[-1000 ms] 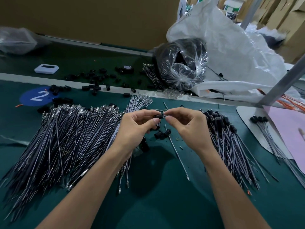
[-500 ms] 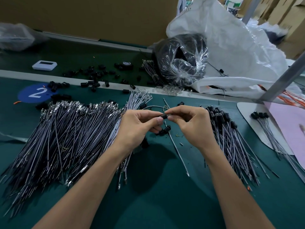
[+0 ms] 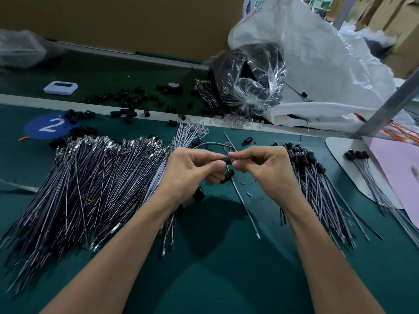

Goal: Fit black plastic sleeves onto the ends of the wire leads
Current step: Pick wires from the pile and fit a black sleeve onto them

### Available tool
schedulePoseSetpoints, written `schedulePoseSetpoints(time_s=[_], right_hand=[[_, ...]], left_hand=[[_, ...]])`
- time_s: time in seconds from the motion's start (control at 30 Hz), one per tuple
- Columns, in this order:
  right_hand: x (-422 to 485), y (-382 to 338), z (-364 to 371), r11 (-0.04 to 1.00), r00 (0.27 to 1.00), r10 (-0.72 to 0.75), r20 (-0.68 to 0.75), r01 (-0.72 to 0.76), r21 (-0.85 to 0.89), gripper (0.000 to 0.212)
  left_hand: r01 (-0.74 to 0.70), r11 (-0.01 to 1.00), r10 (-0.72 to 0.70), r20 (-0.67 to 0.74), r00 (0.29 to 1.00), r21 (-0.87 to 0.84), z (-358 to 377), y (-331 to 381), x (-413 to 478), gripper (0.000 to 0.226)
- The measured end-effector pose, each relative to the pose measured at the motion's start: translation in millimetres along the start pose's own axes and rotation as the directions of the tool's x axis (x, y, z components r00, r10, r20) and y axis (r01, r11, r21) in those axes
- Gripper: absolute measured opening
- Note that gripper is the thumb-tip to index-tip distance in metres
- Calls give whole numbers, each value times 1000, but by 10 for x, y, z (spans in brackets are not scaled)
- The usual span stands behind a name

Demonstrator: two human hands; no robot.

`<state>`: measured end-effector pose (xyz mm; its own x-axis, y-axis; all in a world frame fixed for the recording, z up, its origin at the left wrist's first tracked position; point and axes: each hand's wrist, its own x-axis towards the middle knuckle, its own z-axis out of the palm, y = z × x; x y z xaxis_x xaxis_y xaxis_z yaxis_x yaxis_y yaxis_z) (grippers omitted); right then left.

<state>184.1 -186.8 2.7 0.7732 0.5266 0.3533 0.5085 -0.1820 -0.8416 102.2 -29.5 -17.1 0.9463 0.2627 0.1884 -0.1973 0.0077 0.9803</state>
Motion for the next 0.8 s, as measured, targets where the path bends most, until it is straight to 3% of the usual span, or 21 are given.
schedulePoseSetpoints(time_s=[0.43,0.63,0.73,0.8], right_hand=[[-54,-7,22,970,998,17,54,-30,242,38],[-77,-96,45,921,998,-67,16,56,385,16],[-83,-136,-74,854,999,-4,40,-17,520,7],[-105,-146,-277,725,998,34,53,-61,686,11]], left_hand=[[33,994,-28,47,999,-100,23,15,-41,12],[74,963,-52,90,995,-261,78,110,-36,18],[133,953,-98,142,985,-270,60,127,-43,35],[122,953,-112,51,992,-278,6,140,-37,48]])
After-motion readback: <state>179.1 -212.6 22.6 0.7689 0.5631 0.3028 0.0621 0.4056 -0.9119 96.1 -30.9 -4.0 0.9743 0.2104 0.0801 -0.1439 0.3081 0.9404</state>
